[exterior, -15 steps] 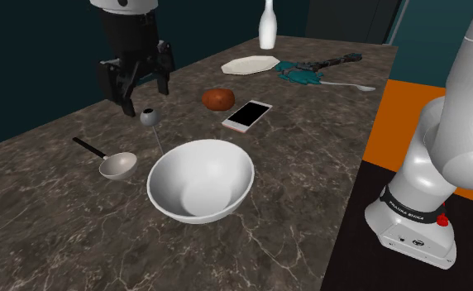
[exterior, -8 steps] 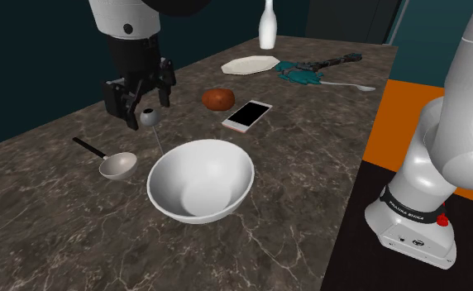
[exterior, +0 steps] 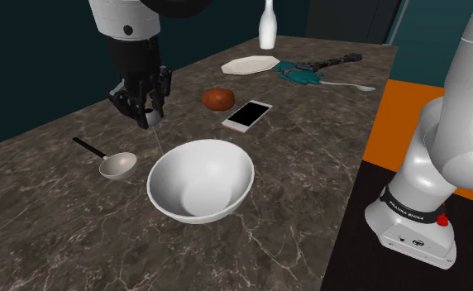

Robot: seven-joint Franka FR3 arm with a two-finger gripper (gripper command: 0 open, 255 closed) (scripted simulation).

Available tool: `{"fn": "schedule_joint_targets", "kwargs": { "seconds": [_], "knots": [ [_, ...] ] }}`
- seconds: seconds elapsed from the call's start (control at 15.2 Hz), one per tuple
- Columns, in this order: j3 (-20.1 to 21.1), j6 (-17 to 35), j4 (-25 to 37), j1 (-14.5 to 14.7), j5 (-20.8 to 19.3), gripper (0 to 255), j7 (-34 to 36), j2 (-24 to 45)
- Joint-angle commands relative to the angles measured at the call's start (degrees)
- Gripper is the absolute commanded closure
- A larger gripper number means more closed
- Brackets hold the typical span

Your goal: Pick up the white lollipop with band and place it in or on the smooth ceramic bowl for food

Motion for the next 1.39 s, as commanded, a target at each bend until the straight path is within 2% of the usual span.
{"fn": "schedule_joint_targets", "kwargs": {
  "seconds": [0.0, 0.46, 1.32],
  "knots": [
    [0.0, 0.0, -0.01, 0.0, 0.0, 255, 0.0, 0.01],
    [0.0, 0.0, -0.02, 0.0, 0.0, 255, 0.0, 0.01],
    [0.34, -10.61, 12.07, 1.0, -0.49, 255, -0.62, 1.64]
  ]
}}
